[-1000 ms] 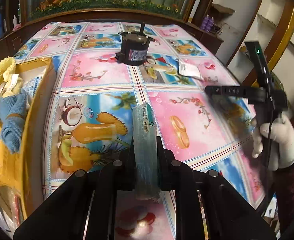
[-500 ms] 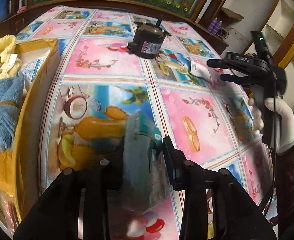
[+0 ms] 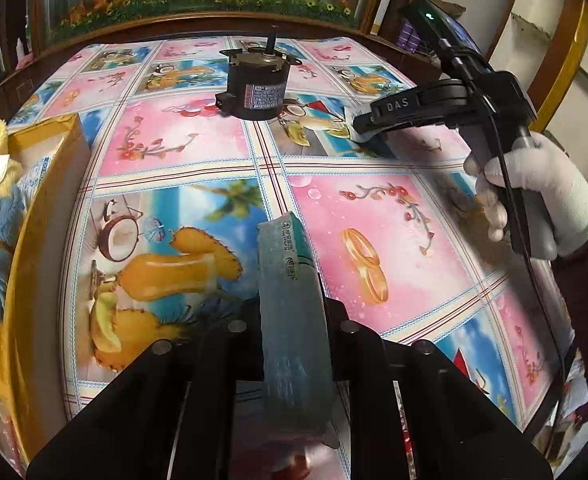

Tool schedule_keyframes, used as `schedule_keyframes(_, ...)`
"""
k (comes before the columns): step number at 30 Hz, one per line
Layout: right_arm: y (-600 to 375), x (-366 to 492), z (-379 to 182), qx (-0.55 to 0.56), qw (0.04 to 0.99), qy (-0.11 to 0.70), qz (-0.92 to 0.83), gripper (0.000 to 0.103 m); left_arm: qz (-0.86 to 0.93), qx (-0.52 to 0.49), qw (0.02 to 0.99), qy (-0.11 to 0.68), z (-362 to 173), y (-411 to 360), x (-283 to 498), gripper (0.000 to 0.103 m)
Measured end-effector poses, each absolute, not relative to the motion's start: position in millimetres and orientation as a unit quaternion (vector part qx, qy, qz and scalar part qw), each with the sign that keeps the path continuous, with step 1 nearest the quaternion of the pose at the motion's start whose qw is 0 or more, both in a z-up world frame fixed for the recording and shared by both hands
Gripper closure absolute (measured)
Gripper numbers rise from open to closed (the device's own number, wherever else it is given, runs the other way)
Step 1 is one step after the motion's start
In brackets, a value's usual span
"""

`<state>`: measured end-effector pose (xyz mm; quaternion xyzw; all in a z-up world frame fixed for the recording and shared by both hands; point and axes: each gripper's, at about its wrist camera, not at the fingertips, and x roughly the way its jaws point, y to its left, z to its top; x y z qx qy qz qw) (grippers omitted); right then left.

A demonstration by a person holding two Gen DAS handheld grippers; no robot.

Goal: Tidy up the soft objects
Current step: 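Lift teal box with left gripper while right lifts white packet toward the box, then drop teal box and white packet into the box, opening both grippers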

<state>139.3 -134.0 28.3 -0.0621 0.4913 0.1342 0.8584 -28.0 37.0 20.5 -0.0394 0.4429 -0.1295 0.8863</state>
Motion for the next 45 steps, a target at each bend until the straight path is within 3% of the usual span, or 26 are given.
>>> schedule_keyframes(1, -135.2, 135.3, 28.5, -0.052, 0.859, 0.490, 0.141, 0.071, -0.130, -0.043, 0.886, 0.442, 21.3, 38.3, -29.2, 0.091)
schedule_keyframes(5, -137.1, 116.7, 30.7, -0.030, 0.865, 0.475, 0.160, 0.096, -0.134, -0.073, 0.891, 0.427, 32.5, 51.3, -39.7, 0.091)
schedule_keyframes(21, -90.9, 36.2, 99.1, 0.009, 0.859, 0.419, 0.295, 0.097, -0.052, -0.158, 0.928, 0.333, 109.1, 161.0, -114.7, 0.090)
schedule_keyframes(30, 37.1, -11.8, 101.9, -0.014, 0.783, 0.447, 0.433, 0.097, 0.088, -0.173, 0.914, 0.355, 78.6, 242.6, -122.9, 0.089)
schedule_keyframes(35, 102.7, -24.8, 83.0, -0.010, 0.719, 0.486, 0.497, 0.097, 0.093, -0.159, 0.923, 0.338, 75.0, 246.0, -135.9, 0.068)
schedule_keyframes(37, 122.1, -25.1, 70.9, -0.007, 0.690, 0.508, 0.516, 0.096, 0.106, -0.145, 0.930, 0.322, 79.5, 244.6, -142.0, 0.046)
schedule_keyframes(39, 132.5, -24.3, 62.5, -0.022, 0.694, 0.515, 0.503, 0.093, 0.121, -0.132, 0.936, 0.302, 84.6, 244.2, -146.8, 0.041)
schedule_keyframes(45, 112.1, -20.6, 78.9, -0.016, 0.735, 0.478, 0.482, 0.088, 0.148, -0.116, 0.948, 0.257, 95.6, 244.7, -154.9, 0.041)
